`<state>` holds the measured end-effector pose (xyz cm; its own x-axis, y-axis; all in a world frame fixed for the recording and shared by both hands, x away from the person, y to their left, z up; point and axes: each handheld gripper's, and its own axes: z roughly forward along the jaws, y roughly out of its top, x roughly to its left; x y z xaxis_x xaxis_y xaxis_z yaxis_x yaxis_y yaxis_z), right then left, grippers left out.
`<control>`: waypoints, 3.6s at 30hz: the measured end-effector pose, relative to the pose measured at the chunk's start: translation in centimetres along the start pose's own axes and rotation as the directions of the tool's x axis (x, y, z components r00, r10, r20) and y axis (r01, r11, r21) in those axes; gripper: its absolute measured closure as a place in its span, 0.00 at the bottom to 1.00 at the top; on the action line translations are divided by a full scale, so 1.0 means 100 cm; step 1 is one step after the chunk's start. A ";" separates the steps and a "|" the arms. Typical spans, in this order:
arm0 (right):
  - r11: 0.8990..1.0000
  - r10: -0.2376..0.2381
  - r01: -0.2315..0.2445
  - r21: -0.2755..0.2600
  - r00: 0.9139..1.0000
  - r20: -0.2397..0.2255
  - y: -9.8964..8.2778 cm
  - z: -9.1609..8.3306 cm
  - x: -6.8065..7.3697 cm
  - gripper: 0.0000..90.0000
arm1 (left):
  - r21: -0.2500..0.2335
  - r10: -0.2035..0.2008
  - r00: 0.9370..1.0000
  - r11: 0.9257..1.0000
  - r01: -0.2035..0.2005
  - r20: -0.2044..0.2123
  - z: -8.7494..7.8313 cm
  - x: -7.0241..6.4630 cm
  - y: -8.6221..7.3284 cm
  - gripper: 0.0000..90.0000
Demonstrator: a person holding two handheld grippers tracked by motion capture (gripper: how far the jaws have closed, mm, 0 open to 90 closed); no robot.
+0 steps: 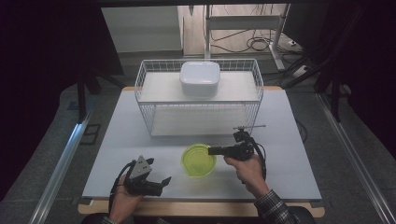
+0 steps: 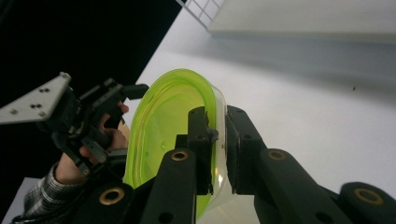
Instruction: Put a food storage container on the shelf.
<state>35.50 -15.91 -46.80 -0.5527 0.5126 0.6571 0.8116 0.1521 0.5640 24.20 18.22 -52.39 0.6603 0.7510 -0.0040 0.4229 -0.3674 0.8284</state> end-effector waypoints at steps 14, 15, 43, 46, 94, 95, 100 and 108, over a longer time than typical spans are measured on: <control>0.996 -0.006 0.003 -0.086 1.000 -0.030 0.024 -0.029 0.011 0.90 | 0.001 -0.007 1.000 1.000 0.007 0.000 0.001 0.001 0.000 0.07; 0.996 -0.011 0.009 -0.091 1.000 -0.029 0.027 -0.031 0.012 0.90 | 0.001 -0.006 1.000 1.000 0.006 0.001 0.001 0.001 0.000 0.07; 0.974 -0.072 0.064 -0.216 0.997 -0.030 0.100 -0.072 0.051 0.90 | -0.003 -0.010 1.000 1.000 0.010 -0.005 0.000 0.002 -0.001 0.07; 0.969 -0.079 0.067 -0.238 0.996 -0.040 0.112 -0.077 0.059 0.90 | -0.005 -0.009 1.000 1.000 0.009 -0.005 -0.001 0.003 -0.001 0.07; 0.909 0.054 0.011 -0.418 0.988 0.143 0.225 -0.056 0.084 0.90 | -0.007 -0.014 1.000 1.000 0.014 0.007 -0.002 0.004 -0.001 0.07; 0.909 0.054 0.011 -0.418 0.988 0.143 0.225 -0.056 0.084 0.90 | -0.006 -0.013 1.000 1.000 0.013 0.007 -0.002 0.004 -0.001 0.07; 0.903 0.066 0.007 -0.430 0.986 0.155 0.226 -0.052 0.082 0.88 | -0.006 -0.012 1.000 1.000 0.012 0.008 -0.001 0.003 -0.001 0.07; 0.901 0.099 -0.010 -0.433 0.978 0.185 0.226 -0.051 0.076 0.81 | -0.004 -0.006 1.000 1.000 0.006 0.010 -0.001 0.003 -0.001 0.07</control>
<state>48.69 -12.86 -26.48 -0.4251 0.6722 0.6062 0.6547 -0.2341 0.7187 24.28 18.54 -52.45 0.6639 0.7477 -0.0150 0.4246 -0.3605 0.8305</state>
